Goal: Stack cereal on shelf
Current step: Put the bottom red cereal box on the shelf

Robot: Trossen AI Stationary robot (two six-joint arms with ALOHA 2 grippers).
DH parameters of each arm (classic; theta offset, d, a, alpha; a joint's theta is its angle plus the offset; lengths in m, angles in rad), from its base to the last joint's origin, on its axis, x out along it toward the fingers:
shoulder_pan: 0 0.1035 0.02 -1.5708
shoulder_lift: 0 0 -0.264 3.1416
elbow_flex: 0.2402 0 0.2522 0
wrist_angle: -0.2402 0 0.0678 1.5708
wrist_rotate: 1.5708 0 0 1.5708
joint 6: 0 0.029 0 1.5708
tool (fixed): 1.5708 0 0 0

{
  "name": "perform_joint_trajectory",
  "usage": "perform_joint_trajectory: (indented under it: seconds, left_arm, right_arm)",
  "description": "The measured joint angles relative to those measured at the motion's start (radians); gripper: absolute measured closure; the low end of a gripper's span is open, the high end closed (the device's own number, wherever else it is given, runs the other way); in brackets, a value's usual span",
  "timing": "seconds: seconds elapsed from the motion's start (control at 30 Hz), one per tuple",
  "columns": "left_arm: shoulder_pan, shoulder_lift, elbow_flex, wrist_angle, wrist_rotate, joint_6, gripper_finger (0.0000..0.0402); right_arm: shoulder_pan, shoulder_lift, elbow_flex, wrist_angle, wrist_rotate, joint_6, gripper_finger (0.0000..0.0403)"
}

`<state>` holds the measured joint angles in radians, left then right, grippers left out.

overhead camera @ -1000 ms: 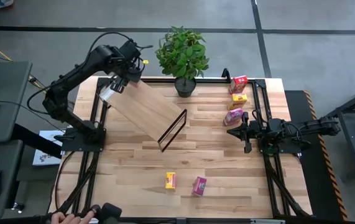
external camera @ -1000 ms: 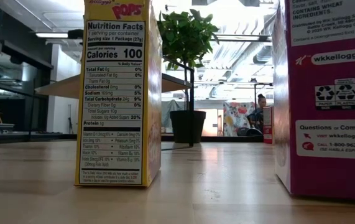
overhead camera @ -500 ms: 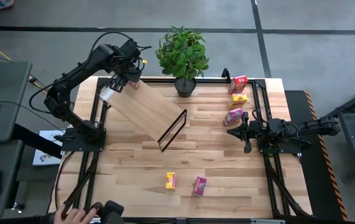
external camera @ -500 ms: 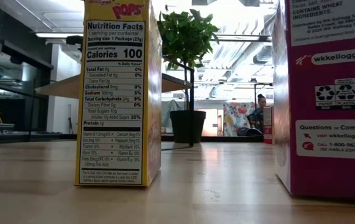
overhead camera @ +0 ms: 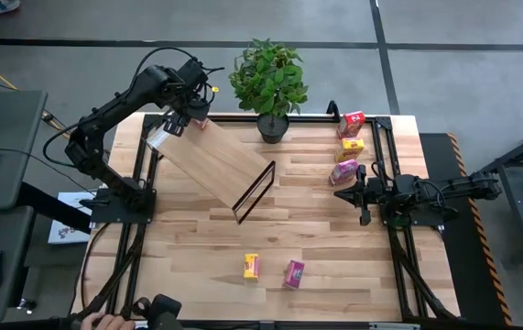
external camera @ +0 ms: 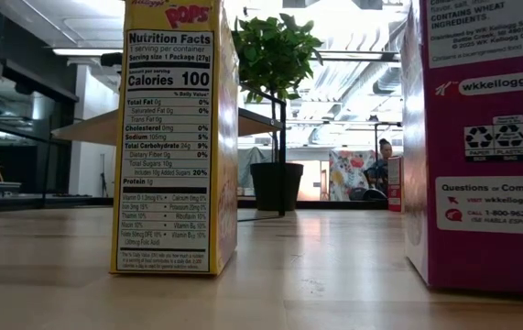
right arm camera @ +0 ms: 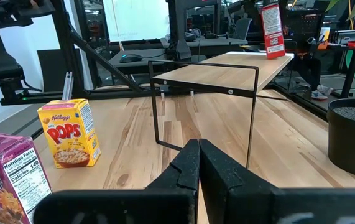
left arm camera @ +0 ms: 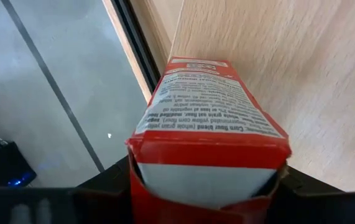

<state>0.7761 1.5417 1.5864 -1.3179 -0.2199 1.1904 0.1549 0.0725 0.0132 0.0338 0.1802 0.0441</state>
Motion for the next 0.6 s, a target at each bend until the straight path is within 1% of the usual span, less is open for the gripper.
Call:
perform_joint_trajectory:
  seconds: [0.23, 0.3, 0.37, 0.53, 0.6]
  left_arm:
    - [-0.005, 0.0, 0.002, -0.024, -0.078, 0.008, 0.0213]
    - [-0.005, -0.004, 0.003, -0.037, -0.086, 0.018, 0.0213]
    - [-0.005, -0.015, 0.004, -0.05, -0.05, 0.015, 0.0213]
    - [-0.003, -0.034, 0.004, -0.058, 0.089, -0.022, 0.0213]
    - [0.003, -0.035, 0.004, -0.062, 0.101, -0.027, 0.0213]
  right_arm:
    - [0.0, 0.0, 0.0, 0.0, 0.0, 0.0, 0.0403]
    - [0.0, 0.0, 0.0, 0.0, 0.0, 0.0, 0.0403]
    - [0.0, 0.0, 0.0, 0.0, 0.0, 0.0, 0.0403]
    - [0.0, 0.0, 0.0, 0.0, 0.0, 0.0, 0.0403]
    - [0.0, 0.0, 0.0, 0.0, 0.0, 0.0, 0.0403]
